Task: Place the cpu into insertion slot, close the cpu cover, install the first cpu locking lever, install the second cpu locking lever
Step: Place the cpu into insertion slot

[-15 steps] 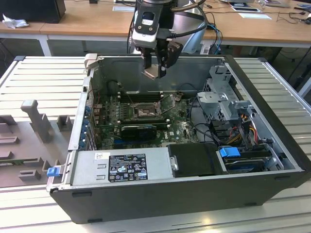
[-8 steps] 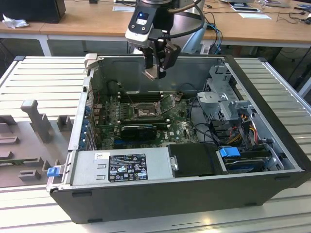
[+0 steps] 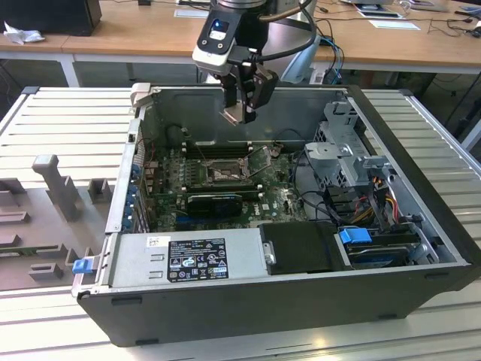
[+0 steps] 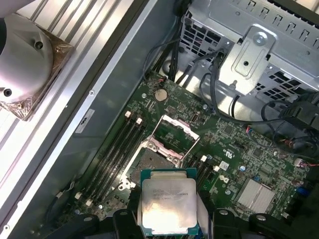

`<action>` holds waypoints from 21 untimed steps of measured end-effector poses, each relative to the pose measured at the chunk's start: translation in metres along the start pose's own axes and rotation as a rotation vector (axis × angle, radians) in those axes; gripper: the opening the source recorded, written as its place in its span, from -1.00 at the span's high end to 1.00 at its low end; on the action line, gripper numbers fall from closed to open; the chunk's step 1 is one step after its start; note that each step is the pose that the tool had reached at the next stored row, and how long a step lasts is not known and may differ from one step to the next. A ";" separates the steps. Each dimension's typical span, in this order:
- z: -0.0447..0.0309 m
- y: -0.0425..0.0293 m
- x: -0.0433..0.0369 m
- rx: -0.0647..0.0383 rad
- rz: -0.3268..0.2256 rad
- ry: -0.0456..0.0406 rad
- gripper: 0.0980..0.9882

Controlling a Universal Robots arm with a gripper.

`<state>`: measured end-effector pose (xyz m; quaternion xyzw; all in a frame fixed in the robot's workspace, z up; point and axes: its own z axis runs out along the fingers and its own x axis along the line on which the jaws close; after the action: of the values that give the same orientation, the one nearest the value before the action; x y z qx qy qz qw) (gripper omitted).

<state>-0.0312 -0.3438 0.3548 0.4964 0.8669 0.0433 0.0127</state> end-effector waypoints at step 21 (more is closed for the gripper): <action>0.0019 -0.0001 0.0000 -0.003 0.137 -0.0120 0.03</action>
<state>-0.0312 -0.3437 0.3529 0.5550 0.8306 0.0424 0.0156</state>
